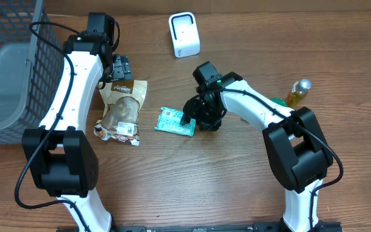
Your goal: Scan the item barcode
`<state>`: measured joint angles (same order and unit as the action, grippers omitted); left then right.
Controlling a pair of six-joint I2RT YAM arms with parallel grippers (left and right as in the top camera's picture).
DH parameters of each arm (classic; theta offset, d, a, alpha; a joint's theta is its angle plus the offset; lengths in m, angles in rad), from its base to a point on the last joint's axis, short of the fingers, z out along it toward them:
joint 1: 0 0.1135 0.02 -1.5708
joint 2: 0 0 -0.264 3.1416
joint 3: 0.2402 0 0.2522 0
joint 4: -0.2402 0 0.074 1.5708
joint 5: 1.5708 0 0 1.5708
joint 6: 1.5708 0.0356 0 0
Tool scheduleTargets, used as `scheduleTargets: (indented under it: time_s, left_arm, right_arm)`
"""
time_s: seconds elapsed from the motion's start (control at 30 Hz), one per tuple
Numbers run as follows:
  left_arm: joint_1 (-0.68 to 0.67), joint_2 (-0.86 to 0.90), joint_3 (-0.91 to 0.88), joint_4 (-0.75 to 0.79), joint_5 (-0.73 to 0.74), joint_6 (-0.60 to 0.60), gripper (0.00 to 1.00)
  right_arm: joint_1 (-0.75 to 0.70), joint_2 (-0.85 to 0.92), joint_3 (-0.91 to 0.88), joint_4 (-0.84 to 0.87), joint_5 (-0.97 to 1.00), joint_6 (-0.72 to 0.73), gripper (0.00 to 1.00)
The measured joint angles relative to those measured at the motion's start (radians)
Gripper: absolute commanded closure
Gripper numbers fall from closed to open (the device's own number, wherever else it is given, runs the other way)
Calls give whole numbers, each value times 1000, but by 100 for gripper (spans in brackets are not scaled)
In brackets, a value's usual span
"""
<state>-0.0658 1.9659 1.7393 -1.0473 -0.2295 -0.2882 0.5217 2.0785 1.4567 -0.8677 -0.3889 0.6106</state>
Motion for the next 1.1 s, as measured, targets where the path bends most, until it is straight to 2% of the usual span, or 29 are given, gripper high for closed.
scheduleTargets:
  time_s: [0.1,0.53,1.1]
  left_arm:
    - [0,0,0,0,0,0,1]
    - [0,0,0,0,0,0,0]
    - [0,0,0,0,0,0,0]
  right_arm:
    - [3,0,-14,24,-1,1,47]
    - [48,0,-27,162,-52,11,45]
    - [48,0,-44,193,-16,16,44]
